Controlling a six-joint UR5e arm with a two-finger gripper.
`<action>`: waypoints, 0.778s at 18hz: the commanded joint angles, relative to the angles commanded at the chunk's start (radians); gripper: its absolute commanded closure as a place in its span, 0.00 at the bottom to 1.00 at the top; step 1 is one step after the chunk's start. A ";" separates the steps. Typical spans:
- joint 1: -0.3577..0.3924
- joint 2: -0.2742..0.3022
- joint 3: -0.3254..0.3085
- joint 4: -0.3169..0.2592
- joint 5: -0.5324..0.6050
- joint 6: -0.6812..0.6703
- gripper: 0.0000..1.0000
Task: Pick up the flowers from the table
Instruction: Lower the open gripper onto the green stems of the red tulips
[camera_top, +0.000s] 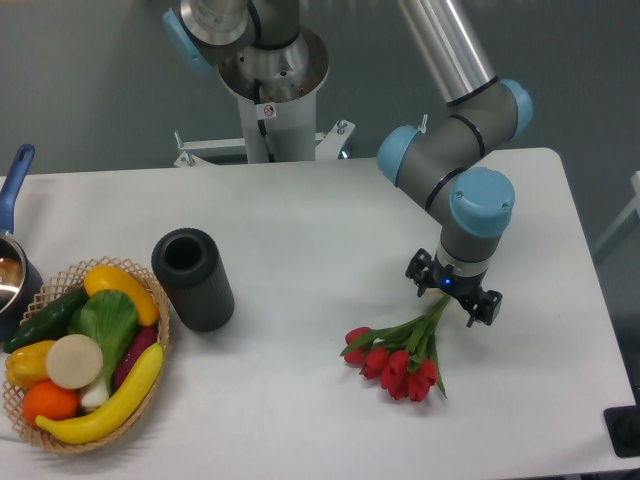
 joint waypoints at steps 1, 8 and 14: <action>0.000 0.000 0.000 0.000 0.000 0.005 0.00; -0.026 -0.017 -0.006 0.089 0.003 -0.005 0.23; -0.035 -0.028 -0.023 0.120 0.070 -0.017 0.23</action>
